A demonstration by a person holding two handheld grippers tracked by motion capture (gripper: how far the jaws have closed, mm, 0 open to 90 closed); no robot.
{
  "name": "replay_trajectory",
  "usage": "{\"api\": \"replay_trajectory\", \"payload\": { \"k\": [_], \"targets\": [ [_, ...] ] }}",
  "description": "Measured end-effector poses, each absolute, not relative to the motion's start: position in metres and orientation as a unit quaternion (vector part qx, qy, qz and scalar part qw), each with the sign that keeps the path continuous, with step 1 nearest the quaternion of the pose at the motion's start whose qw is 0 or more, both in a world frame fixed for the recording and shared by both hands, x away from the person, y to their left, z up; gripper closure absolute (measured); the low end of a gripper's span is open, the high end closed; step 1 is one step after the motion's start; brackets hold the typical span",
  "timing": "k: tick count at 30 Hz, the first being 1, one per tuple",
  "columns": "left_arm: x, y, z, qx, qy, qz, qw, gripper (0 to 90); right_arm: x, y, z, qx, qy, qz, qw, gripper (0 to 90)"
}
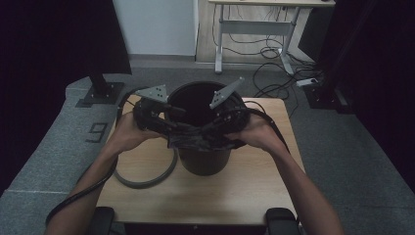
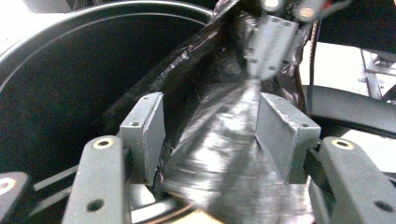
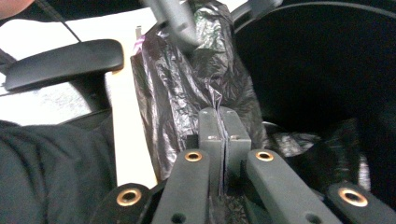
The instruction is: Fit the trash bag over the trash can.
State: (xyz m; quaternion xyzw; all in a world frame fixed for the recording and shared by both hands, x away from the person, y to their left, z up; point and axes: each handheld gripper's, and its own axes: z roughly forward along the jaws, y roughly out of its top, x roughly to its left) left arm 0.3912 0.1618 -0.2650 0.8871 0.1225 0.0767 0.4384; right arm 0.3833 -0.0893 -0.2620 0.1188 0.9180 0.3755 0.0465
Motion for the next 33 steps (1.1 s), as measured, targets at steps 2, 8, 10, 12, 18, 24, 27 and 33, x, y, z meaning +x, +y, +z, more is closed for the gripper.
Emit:
{"api": "replay_trajectory", "payload": {
  "k": [2, 8, 10, 12, 18, 24, 27, 33],
  "targets": [
    [0.393, 0.158, -0.264, 0.89, 0.125, 0.085, 0.43, 41.7, 0.39, -0.087, -0.261, 0.127, 0.916, 0.379, 0.046, 88.4],
    [0.4, 0.151, -0.277, 0.906, 0.137, 0.109, 0.384, 42.8, 0.413, -0.085, -0.268, 0.159, 0.914, 0.369, 0.052, 76.0],
    [0.402, 0.152, -0.281, 0.906, 0.141, 0.103, 0.385, 42.9, 0.414, -0.086, -0.269, 0.169, 0.913, 0.366, 0.061, 66.5],
    [0.403, 0.153, -0.282, 0.904, 0.143, 0.098, 0.39, 43.1, 0.412, -0.089, -0.264, 0.173, 0.908, 0.375, 0.069, 60.0],
    [0.404, 0.154, -0.282, 0.905, 0.146, 0.095, 0.387, 43.2, 0.395, -0.093, -0.25, 0.153, 0.906, 0.39, 0.057, 53.4],
    [0.406, 0.155, -0.284, 0.904, 0.152, 0.087, 0.389, 43.1, 0.384, -0.083, -0.257, 0.129, 0.924, 0.357, 0.052, 66.3],
    [0.406, 0.159, -0.279, 0.901, 0.15, 0.082, 0.4, 41.9, 0.387, -0.08, -0.262, 0.137, 0.93, 0.335, 0.068, 83.8],
    [0.398, 0.157, -0.256, 0.895, 0.124, 0.074, 0.422, 41.1, 0.392, -0.081, -0.252, 0.15, 0.92, 0.353, 0.078, 88.4]
  ]
}}
